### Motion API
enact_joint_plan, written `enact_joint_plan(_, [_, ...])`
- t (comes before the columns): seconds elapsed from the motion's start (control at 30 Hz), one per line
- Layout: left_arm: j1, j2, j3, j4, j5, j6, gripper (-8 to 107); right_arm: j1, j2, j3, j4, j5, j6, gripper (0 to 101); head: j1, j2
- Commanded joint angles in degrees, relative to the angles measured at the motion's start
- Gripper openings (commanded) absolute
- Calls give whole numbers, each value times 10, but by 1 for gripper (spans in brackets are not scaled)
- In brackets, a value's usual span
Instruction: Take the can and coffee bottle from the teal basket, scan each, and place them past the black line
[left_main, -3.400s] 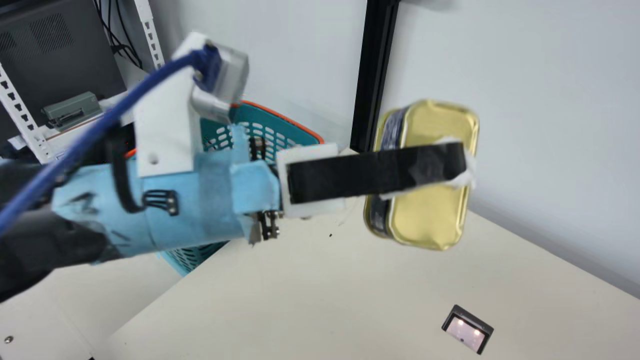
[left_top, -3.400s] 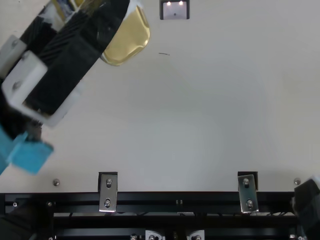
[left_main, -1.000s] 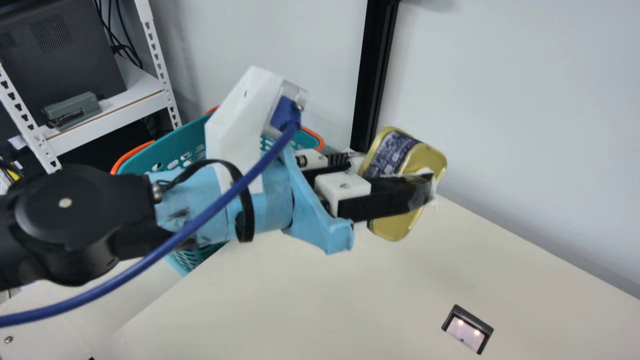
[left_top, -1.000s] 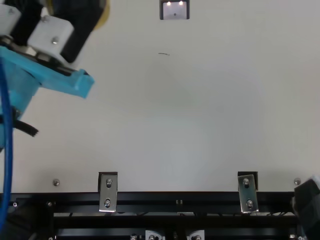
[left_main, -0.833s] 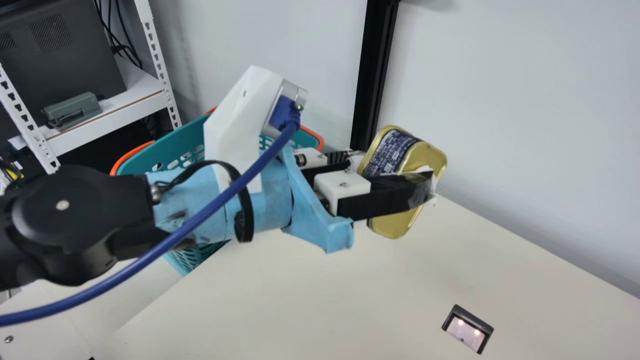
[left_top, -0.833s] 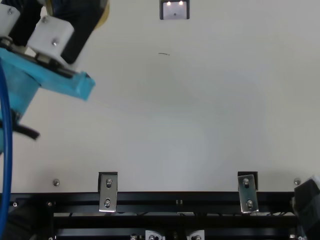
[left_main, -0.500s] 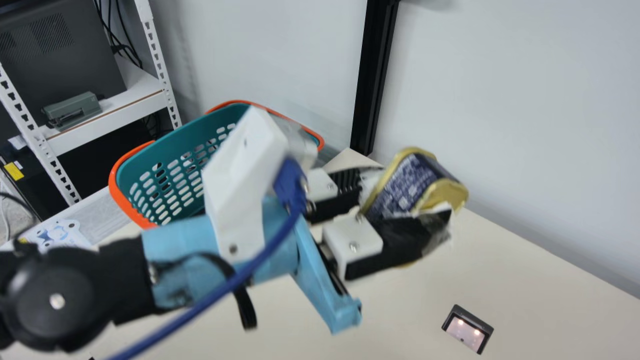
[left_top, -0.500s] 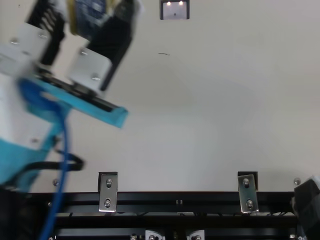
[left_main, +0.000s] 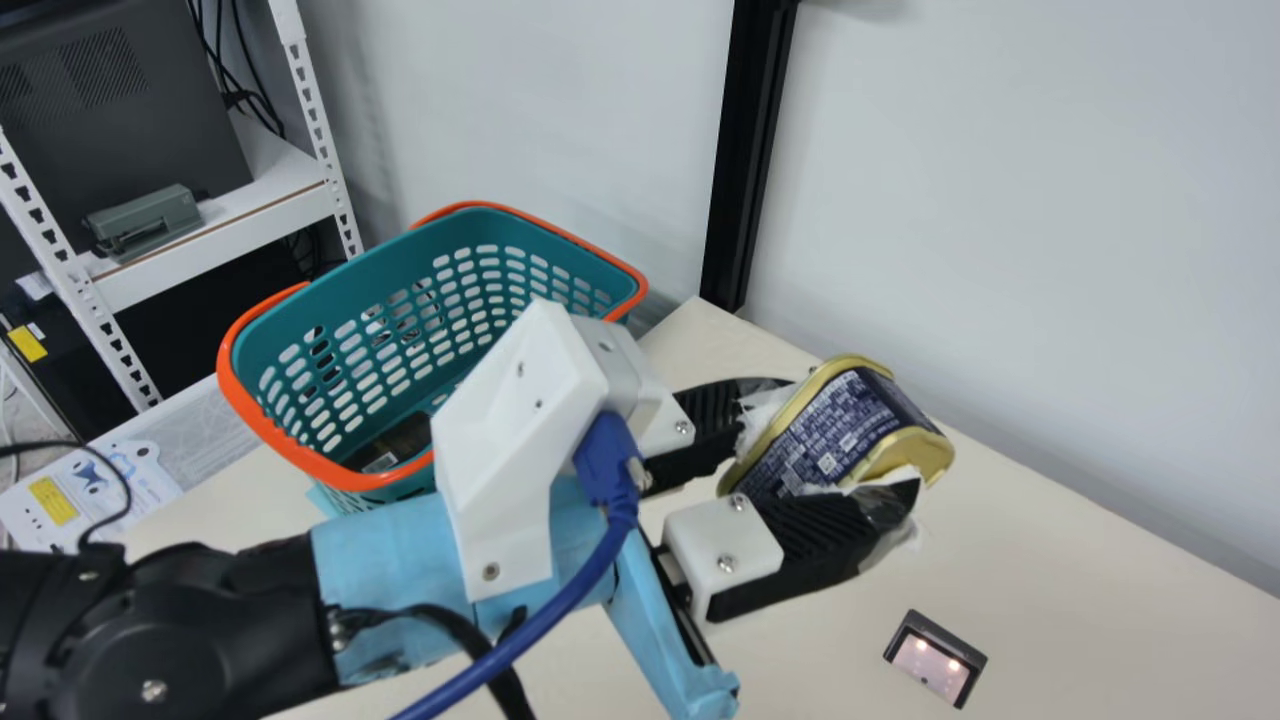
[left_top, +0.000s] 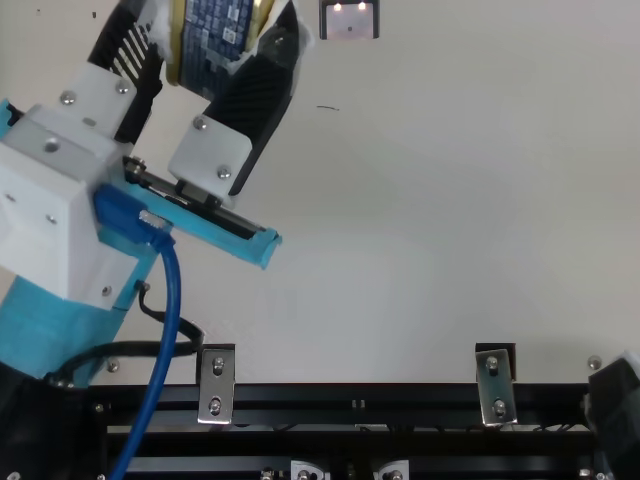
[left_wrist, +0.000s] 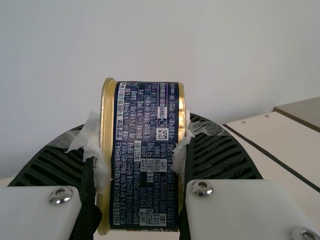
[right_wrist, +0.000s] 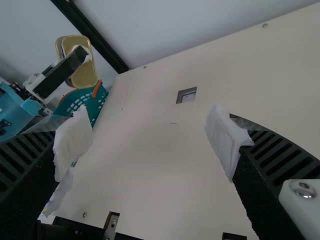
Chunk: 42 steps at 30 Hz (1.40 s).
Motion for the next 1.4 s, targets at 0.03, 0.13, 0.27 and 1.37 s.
enact_joint_plan(0.03, [0,0,0,0,0,0,10,0,0,0,0,0,0,101,9,-44])
enact_joint_plan(0.13, [0,0,0,0,0,0,10,0,0,0,0,0,0,101,22,-110])
enact_joint_plan(0.27, [0,0,0,0,0,0,10,0,0,0,0,0,0,101,36,-203])
enact_joint_plan(1.37, [-25,126,4,128,-72,-83,10,0,0,0,0,0,0,101,93,-369])
